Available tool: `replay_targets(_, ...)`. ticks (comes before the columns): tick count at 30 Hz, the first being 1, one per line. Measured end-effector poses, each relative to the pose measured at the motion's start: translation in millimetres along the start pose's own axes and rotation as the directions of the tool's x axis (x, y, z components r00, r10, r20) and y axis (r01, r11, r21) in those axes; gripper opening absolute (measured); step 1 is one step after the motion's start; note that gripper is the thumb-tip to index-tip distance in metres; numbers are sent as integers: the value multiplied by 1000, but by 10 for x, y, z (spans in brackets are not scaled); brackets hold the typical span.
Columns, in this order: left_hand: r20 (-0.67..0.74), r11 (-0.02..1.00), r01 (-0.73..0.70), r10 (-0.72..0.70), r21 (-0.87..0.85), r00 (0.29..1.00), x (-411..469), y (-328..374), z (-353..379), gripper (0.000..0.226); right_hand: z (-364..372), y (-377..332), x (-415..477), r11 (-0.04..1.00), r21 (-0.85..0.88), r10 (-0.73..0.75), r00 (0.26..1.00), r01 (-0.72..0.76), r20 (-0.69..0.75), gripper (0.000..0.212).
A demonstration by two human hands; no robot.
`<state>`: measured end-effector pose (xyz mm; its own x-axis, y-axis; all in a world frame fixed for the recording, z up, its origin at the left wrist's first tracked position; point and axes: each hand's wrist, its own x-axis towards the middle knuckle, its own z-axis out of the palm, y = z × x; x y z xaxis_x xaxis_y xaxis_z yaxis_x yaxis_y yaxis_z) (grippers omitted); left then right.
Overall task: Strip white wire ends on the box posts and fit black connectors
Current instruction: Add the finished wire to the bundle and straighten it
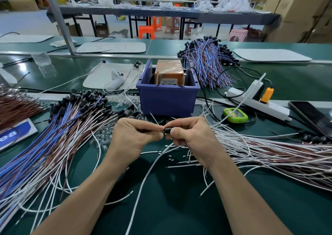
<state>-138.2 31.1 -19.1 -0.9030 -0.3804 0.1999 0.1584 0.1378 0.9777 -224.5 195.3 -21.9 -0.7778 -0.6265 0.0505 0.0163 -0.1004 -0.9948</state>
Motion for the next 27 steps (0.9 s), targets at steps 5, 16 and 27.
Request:
replay_targets(5, 43, 997, 42, -39, -66, 998, -31, 52, -13, 25, -8, 4, 3, 1000, -6, 24, 999, -24, 40, 22)
replay_targets(16, 102, 983, 138, -126, -118, 987, -39, 89, -42, 23, -9, 15, -17, 999, -37, 33, 997, -31, 68, 21)
replay_targets(27, 107, 993, 94, -86, -72, 990, -45, 82, -52, 19, -22, 35, -18, 998, -49, 35, 993, -30, 112, 23)
